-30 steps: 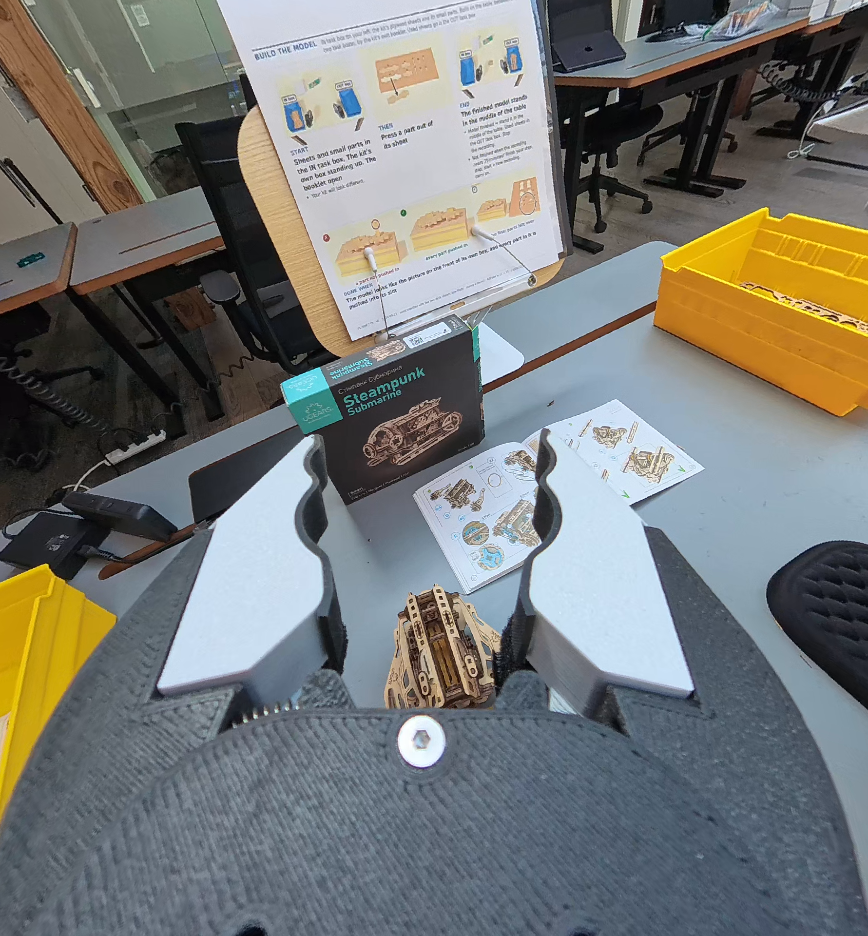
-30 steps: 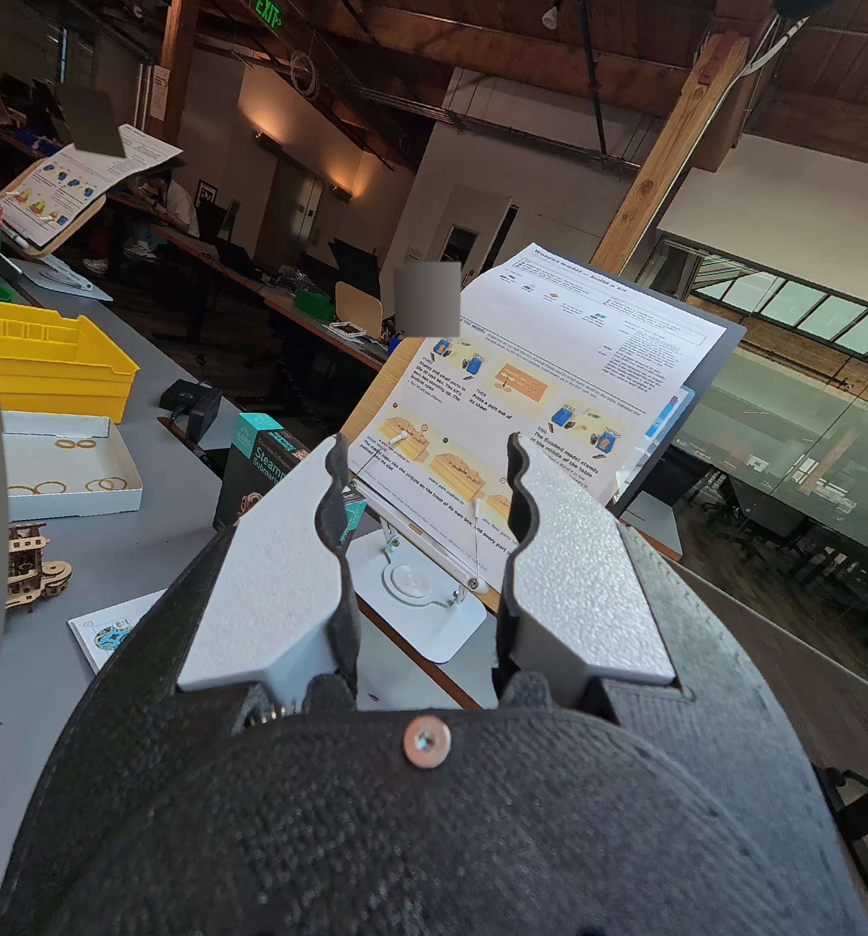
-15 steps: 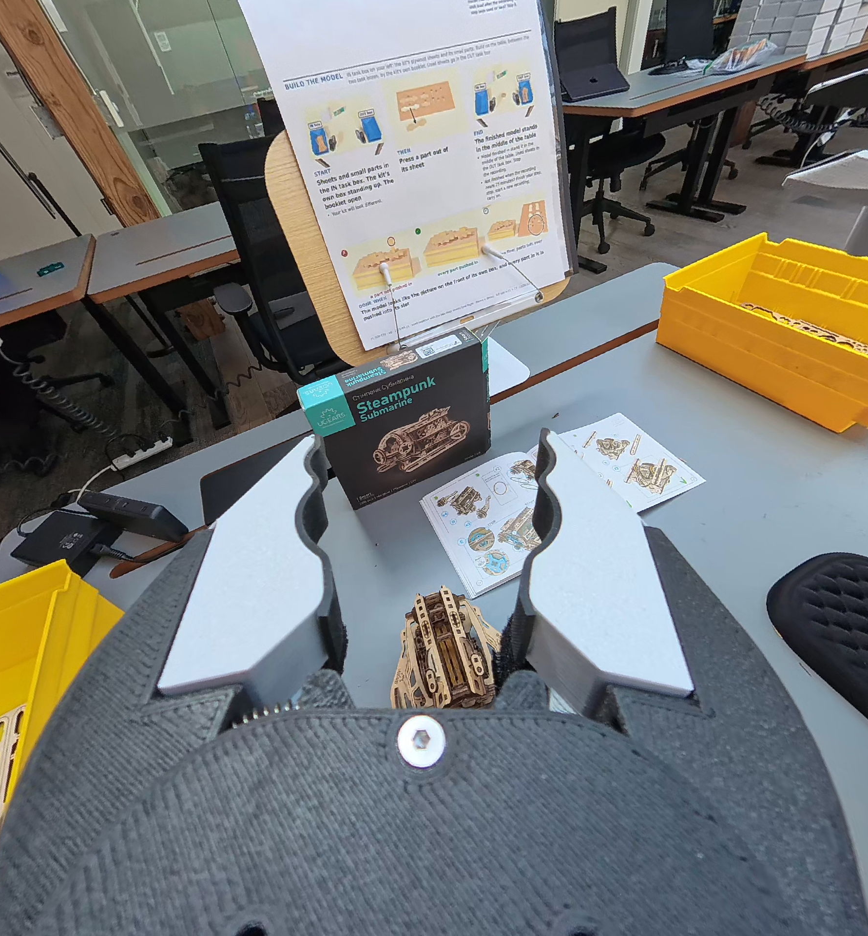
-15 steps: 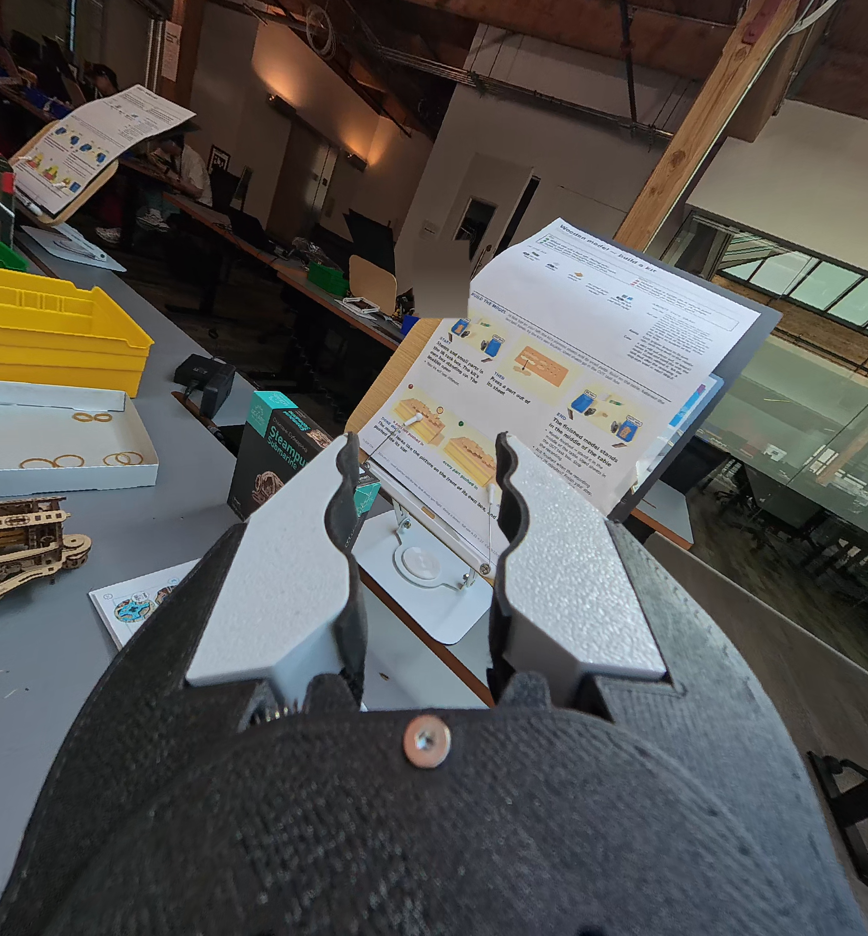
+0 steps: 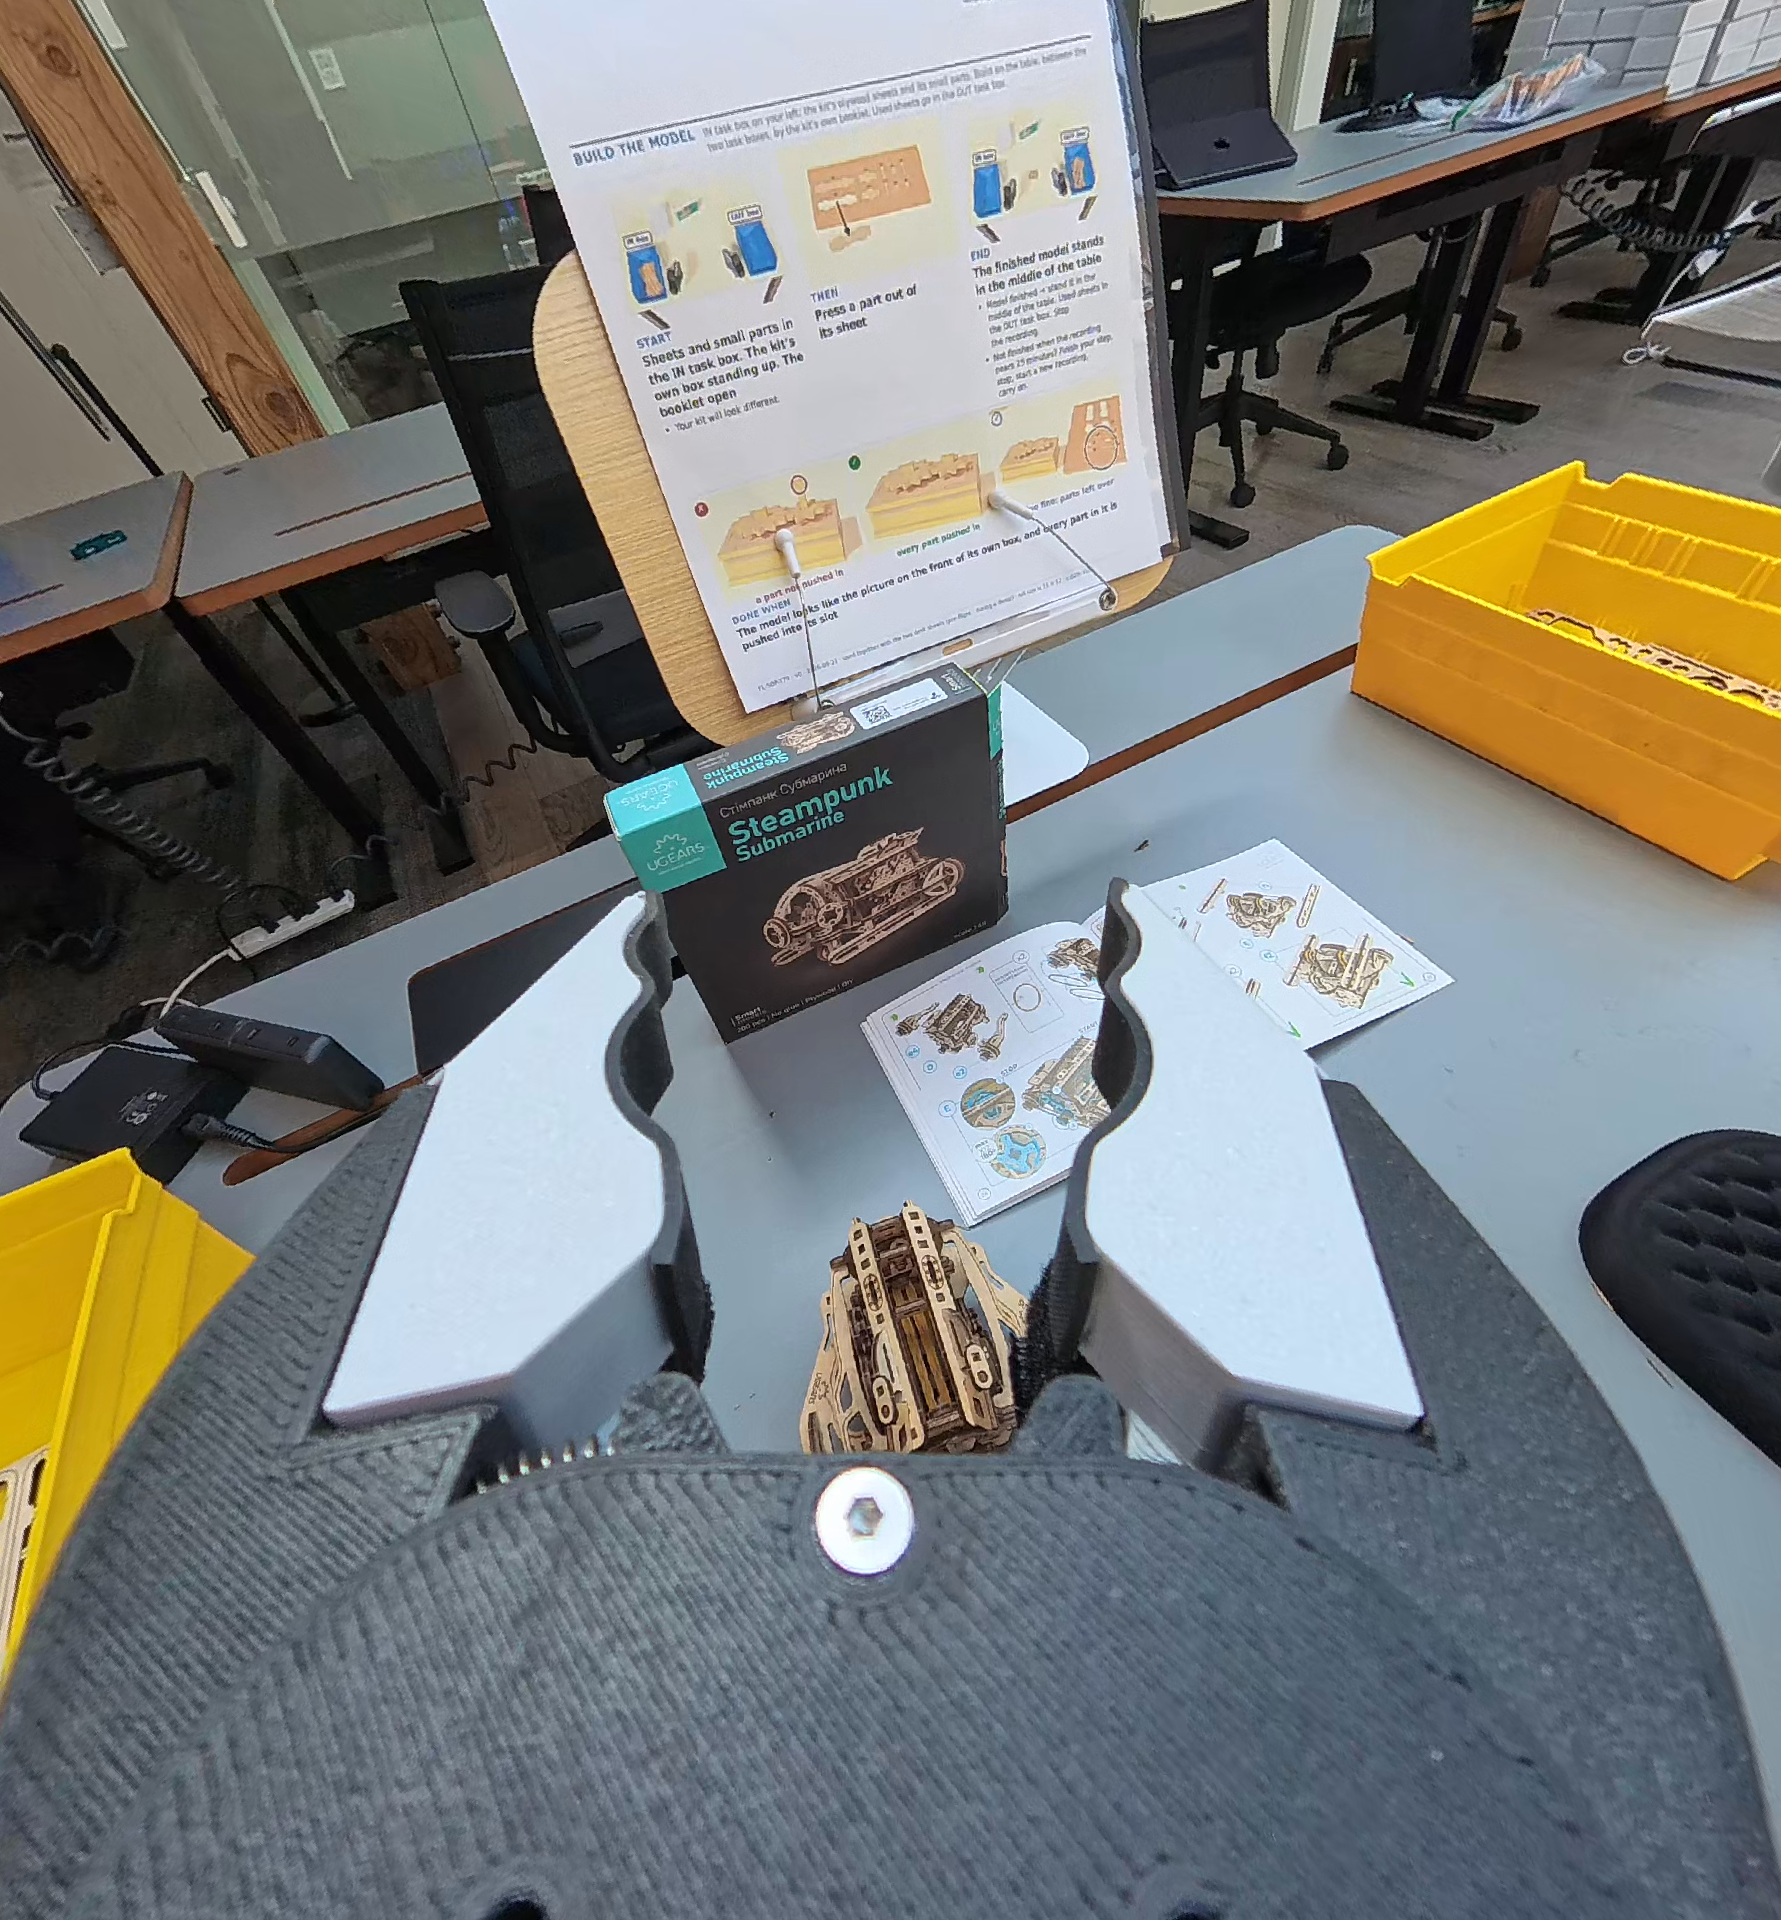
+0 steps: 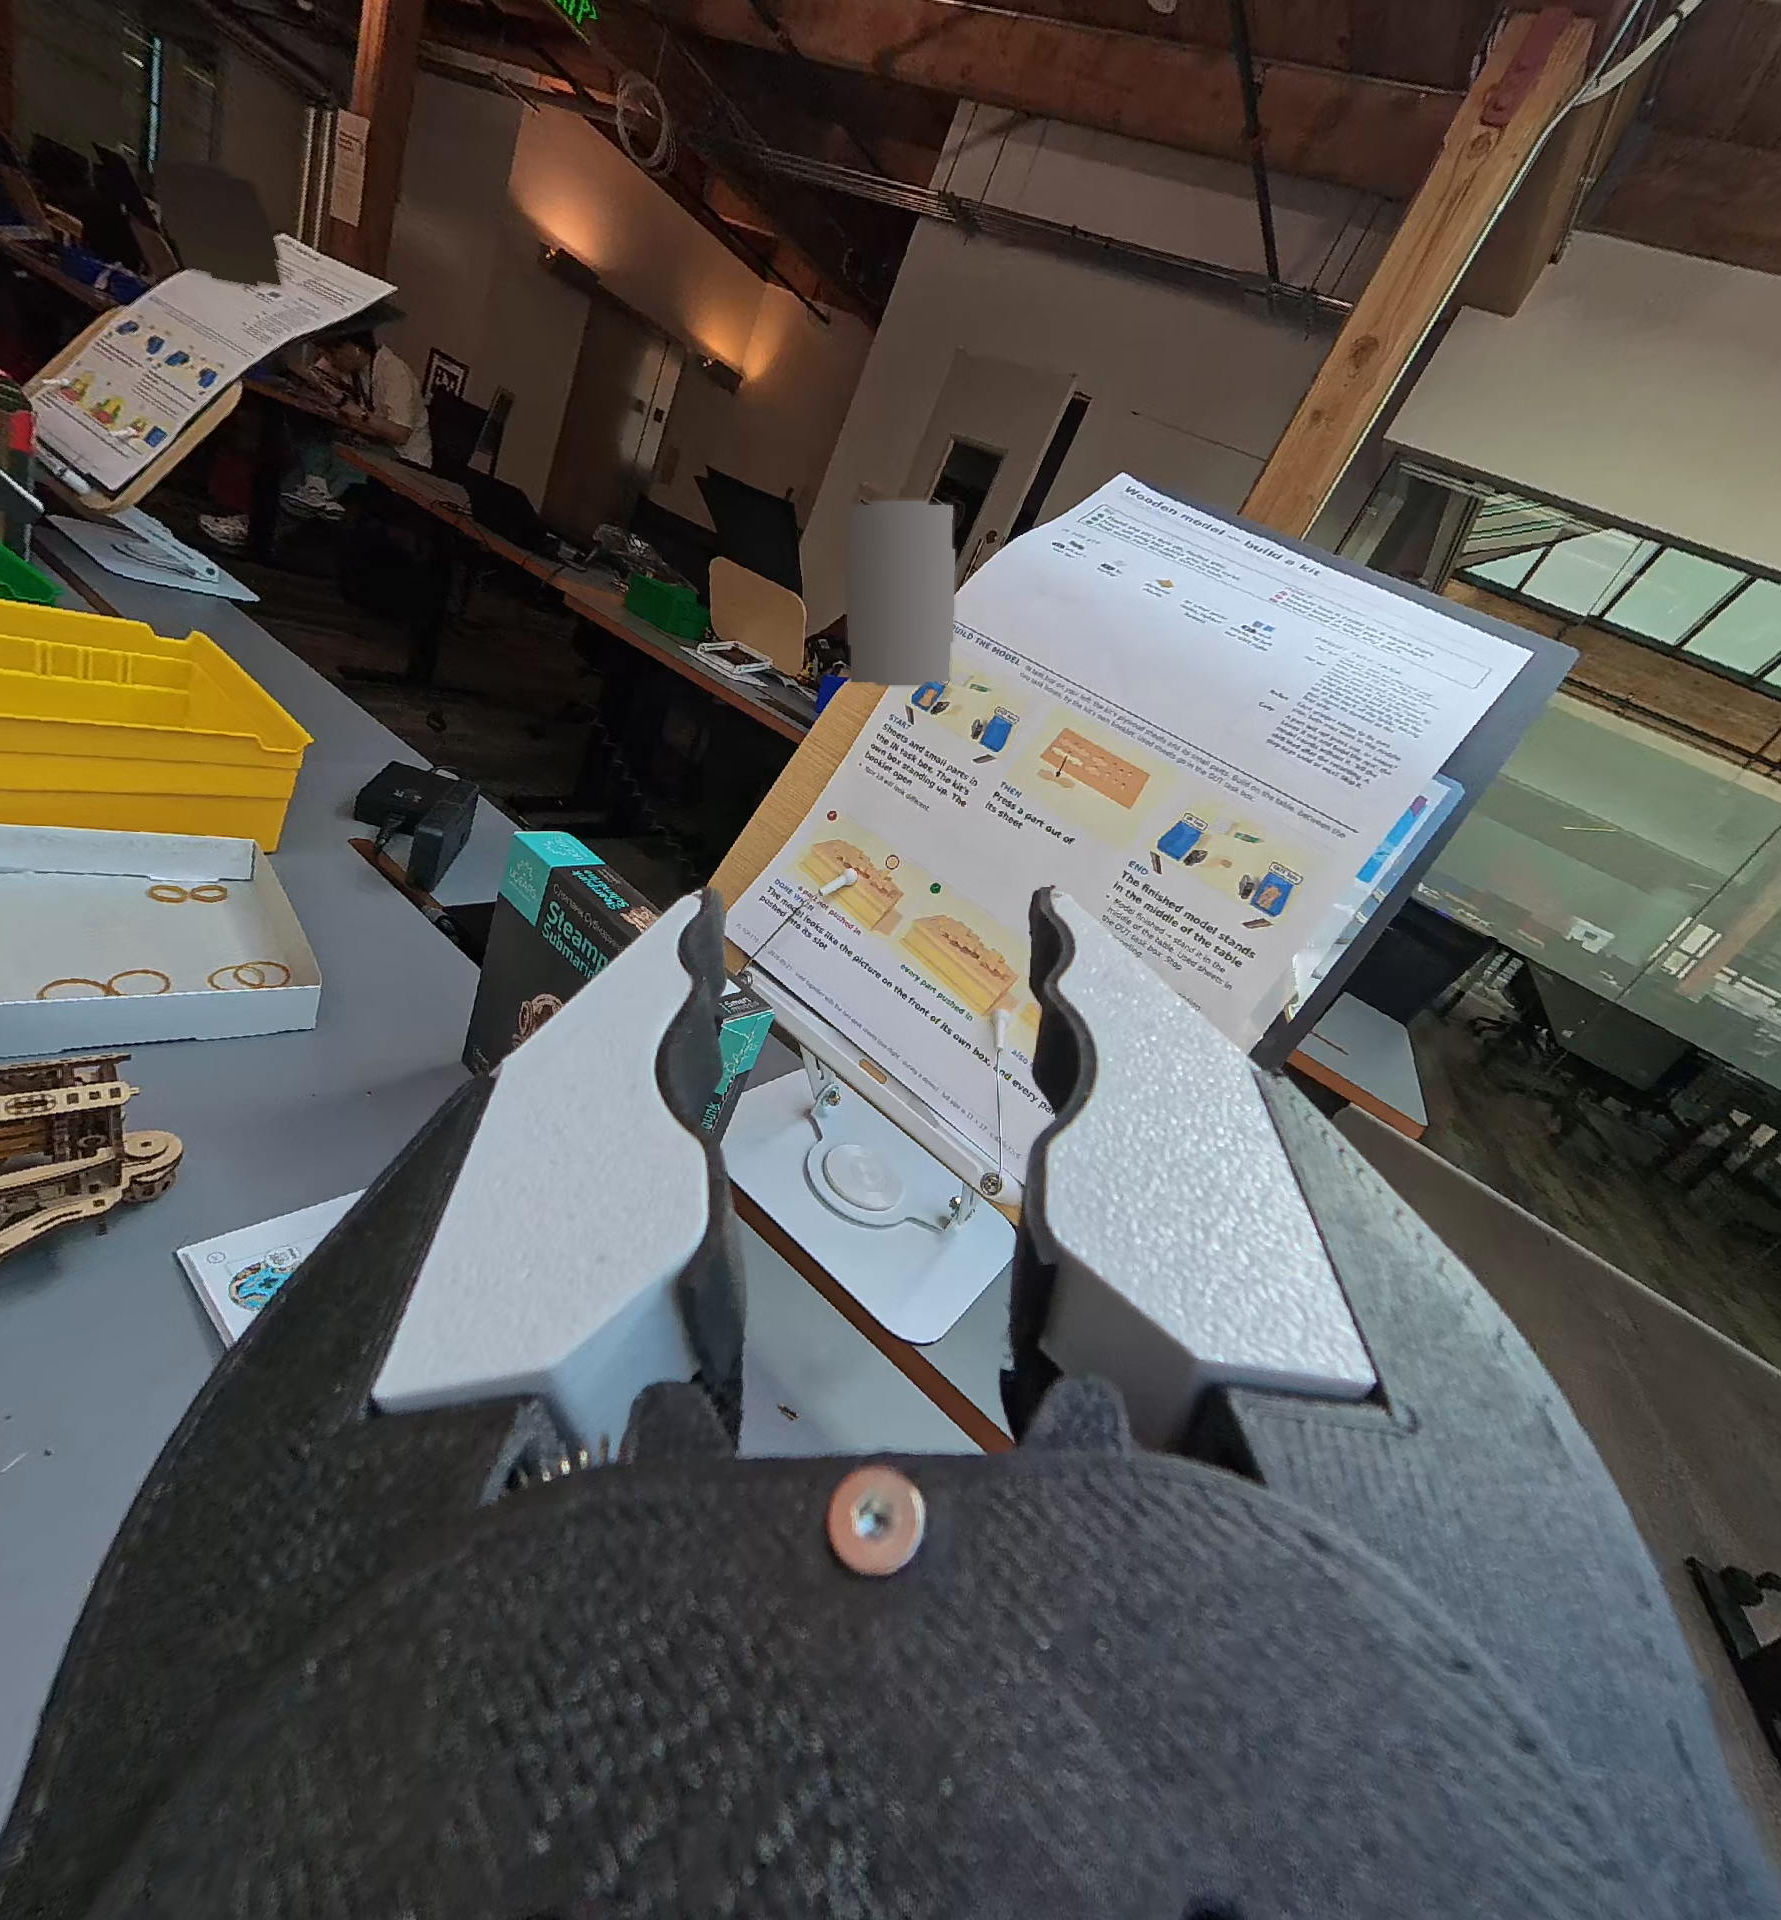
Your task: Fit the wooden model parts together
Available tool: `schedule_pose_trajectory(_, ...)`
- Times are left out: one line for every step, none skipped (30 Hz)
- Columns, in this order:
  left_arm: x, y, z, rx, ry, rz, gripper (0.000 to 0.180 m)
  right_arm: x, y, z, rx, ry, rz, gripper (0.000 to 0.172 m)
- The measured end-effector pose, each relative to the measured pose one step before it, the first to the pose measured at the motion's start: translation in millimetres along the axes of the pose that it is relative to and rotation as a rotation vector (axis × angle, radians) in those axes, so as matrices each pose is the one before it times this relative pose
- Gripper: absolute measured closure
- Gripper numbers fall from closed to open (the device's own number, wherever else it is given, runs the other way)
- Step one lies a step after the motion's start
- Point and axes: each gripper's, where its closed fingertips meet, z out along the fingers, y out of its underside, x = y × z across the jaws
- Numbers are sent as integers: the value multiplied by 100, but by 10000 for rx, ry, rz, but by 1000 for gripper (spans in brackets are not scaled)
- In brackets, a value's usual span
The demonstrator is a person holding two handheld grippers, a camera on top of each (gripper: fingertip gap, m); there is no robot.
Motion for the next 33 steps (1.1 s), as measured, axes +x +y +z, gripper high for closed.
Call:
schedule_pose_trajectory(5, 2, 17, -6, 2, 2, 99, -11, 83, 12, -52, -8, 6, 114)
schedule_pose_trajectory(7, -2, 1, 1, 4, -1, 99, -93, 90, 15, -57, -54, -1, 115)
schedule_pose_trajectory(2, -1, -7, 3, 0, 1, 99, -102, 160, 32, -101, -67, -7, 116)
schedule_pose_trajectory(-6, -2, -7, 3, -6, 1, 99, 3, 133, 43, -89, 8, 1, 117)
schedule_pose_trajectory(8, -12, -8, 2, -2, 1, 99, 4, 103, 38, -65, 13, -6, 119)
schedule_pose_trajectory(19, 5, -9, -4, 8, 6, 98, 15, 41, 49, -18, 26, -10, 120)
schedule_pose_trajectory(44, 8, -14, -9, 9, 18, 98, 35, -34, 41, 30, 41, 15, 120)
schedule_pose_trajectory(32, 4, -37, -1, 0, 30, 98, -81, -7, 48, 10, -40, 10, 120)
schedule_pose_trajectory(-5, -34, -46, 18, -12, 19, 98, -66, 3, 62, 11, -15, -34, 119)
schedule_pose_trajectory(-23, -60, -46, 36, -10, -8, 99, -14, 30, 31, -11, 24, -73, 120)
schedule_pose_trajectory(-5, -49, -21, 32, 5, -27, 99, 24, 36, 44, -26, 47, -62, 119)
schedule_pose_trajectory(-9, -1, 11, 4, 13, -23, 99, 2, -32, 24, 15, 27, -52, 119)
schedule_pose_trajectory(-16, 55, 35, -24, 0, -5, 99, -52, -50, 12, 40, -17, -32, 119)
schedule_pose_trajectory(-20, 55, 55, -33, -12, 8, 99, -82, -4, 17, 6, -53, -13, 119)
schedule_pose_trajectory(20, 43, 56, -26, 2, 9, 99, 0, 40, 12, -22, -8, 1, 119)
schedule_pose_trajectory(62, 33, 54, -19, 24, 11, 99, 27, 46, -2, -19, 13, -26, 119)
schedule_pose_trajectory(86, 30, 52, -19, 23, 19, 99, 9, 63, 5, -31, -5, -36, 119)
schedule_pose_trajectory(48, 26, 37, -20, 5, 25, 99, 7, 132, -8, -80, -17, -1, 120)
schedule_pose_trajectory(58, 20, 33, -16, 3, 26, 98, -159, 247, -16, -157, -130, 20, 127)
schedule_pose_trajectory(50, 15, 16, -13, 13, 20, 98, -140, 180, 27, -108, -109, 45, 128)
schedule_pose_trajectory(44, 4, -4, -7, 10, 15, 98, 102, 33, 15, -7, 54, 26, 128)
schedule_pose_trajectory(8, -5, -12, 5, -1, 9, 98, 327, -75, -34, 58, 212, 18, 128)
schedule_pose_trajectory(-14, -30, -27, 16, -3, -2, 99, 105, -110, -37, 68, 65, -11, 128)
schedule_pose_trajectory(-15, -24, -16, 19, 0, -13, 99, -91, -71, -19, 31, -60, 6, 128)
schedule_pose_trajectory(-44, -17, -6, 13, -6, -19, 99, 11, -18, -10, 4, 2, 19, 128)
schedule_pose_trajectory(-35, 8, 24, 1, -9, -20, 99, 24, 21, -20, -18, 9, -24, 128)
schedule_pose_trajectory(-21, 32, 47, -17, -2, -9, 99, 46, 26, -10, -25, 25, -43, 128)
schedule_pose_trajectory(18, 58, 64, -31, 0, 7, 99, 96, -5, -25, -6, 50, -40, 128)
schedule_pose_trajectory(34, 57, 69, -35, -2, 19, 99, 51, -19, -38, 5, 23, -19, 128)
schedule_pose_trajectory(61, 40, 56, -31, 5, 27, 99, 31, -19, -27, 10, -2, 12, 128)
schedule_pose_trajectory(70, 28, 54, -21, 10, 30, 99, 26, -25, -29, 17, -5, 22, 128)
schedule_pose_trajectory(65, 2, 26, -10, 6, 24, 99, 29, -18, -21, 7, 1, 10, 128)
schedule_pose_trajectory(40, -9, 11, -2, 3, 16, 99, 31, -11, 0, 10, 14, -6, 128)
